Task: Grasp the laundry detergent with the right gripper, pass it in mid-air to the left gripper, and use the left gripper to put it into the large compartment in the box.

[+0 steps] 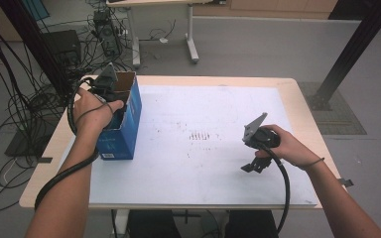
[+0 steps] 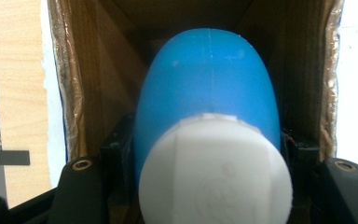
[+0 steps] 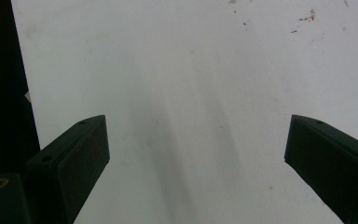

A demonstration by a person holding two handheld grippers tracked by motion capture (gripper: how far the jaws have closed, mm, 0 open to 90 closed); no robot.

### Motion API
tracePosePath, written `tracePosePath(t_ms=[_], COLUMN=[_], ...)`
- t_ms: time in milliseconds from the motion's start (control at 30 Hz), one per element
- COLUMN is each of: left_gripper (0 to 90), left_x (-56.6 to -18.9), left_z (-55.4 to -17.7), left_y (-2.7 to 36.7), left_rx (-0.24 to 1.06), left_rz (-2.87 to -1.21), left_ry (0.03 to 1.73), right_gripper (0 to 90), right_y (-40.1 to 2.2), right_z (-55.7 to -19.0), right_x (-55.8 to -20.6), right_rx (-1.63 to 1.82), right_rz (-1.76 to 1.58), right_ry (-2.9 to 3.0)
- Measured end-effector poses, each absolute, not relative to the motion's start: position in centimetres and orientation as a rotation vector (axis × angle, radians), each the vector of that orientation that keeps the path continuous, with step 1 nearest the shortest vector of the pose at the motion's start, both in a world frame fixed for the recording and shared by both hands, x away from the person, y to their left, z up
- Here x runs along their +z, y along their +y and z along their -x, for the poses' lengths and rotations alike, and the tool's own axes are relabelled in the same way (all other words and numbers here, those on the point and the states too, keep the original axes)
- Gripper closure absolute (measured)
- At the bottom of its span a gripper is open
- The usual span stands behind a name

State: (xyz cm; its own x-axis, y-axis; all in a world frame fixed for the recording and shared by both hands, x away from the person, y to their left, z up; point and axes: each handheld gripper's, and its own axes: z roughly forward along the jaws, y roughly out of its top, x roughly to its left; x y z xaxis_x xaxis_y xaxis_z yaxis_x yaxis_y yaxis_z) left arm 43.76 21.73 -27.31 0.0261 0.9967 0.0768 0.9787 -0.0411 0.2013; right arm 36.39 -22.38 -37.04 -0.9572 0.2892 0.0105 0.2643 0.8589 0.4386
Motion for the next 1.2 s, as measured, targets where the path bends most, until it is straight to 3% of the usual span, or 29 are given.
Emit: tracePosePath(t_ms=[1200], left_gripper=[37.3], left_x=[-27.28], left_z=[-43.80], left_y=[21.89], left_rx=[0.278], left_rz=[-2.185], left_ry=[2.113], right_gripper=[6.3], right_y=[-22.66], right_z=[-36.50], right_x=[-37.15], right_rx=[0.690], right_rz=[-0.461], right_ry=[2.972])
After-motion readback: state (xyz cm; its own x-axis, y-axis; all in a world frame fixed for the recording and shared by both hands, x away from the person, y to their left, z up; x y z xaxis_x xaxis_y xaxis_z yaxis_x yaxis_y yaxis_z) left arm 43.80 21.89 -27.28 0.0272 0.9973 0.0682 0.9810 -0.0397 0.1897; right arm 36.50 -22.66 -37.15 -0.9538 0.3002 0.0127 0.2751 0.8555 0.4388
